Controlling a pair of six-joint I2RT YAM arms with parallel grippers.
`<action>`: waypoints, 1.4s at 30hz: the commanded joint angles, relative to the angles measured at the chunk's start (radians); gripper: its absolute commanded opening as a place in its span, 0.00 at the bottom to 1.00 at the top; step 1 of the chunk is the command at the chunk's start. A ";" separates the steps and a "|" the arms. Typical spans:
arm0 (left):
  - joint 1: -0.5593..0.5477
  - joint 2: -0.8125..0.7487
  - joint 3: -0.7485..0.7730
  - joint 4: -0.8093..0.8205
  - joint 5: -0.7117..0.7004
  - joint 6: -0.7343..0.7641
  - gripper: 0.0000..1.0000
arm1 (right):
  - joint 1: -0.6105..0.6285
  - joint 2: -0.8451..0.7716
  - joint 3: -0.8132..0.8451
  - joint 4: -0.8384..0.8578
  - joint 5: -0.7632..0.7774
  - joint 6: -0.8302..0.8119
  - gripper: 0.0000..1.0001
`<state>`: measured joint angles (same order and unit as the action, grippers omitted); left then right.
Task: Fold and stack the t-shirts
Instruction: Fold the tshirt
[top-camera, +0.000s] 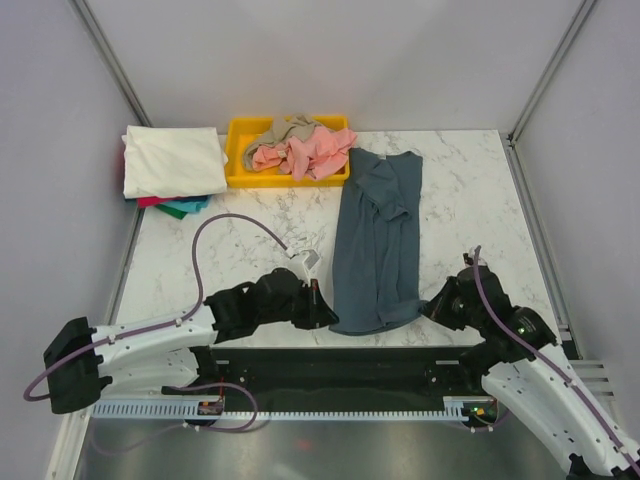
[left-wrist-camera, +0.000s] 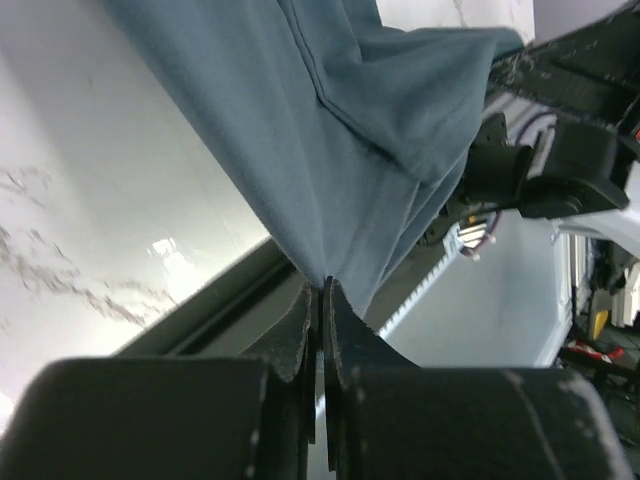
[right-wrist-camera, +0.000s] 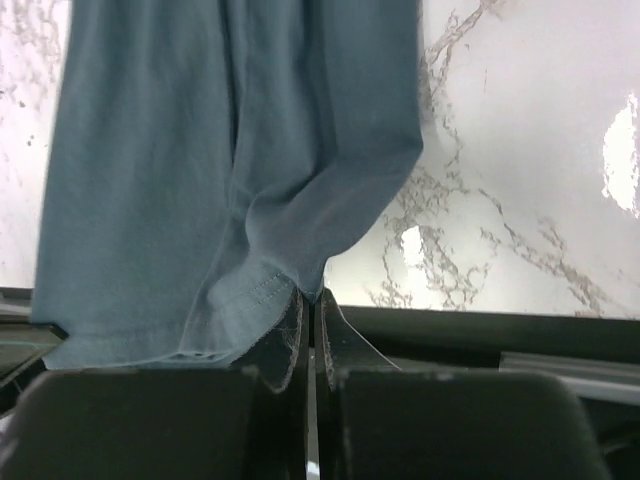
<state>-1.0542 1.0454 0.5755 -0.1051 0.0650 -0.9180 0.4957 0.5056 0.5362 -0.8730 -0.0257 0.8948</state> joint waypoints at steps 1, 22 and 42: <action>-0.067 -0.080 -0.003 -0.139 -0.063 -0.110 0.02 | 0.004 -0.045 0.100 -0.148 -0.016 0.018 0.00; 0.279 0.293 0.501 -0.410 0.074 0.248 0.02 | 0.003 0.281 0.406 0.002 0.289 -0.135 0.00; 0.480 0.861 0.991 -0.439 0.231 0.395 0.02 | -0.210 0.746 0.484 0.390 0.250 -0.338 0.00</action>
<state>-0.5900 1.8671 1.5043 -0.5297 0.2687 -0.5804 0.3145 1.2121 0.9848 -0.6029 0.2825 0.6025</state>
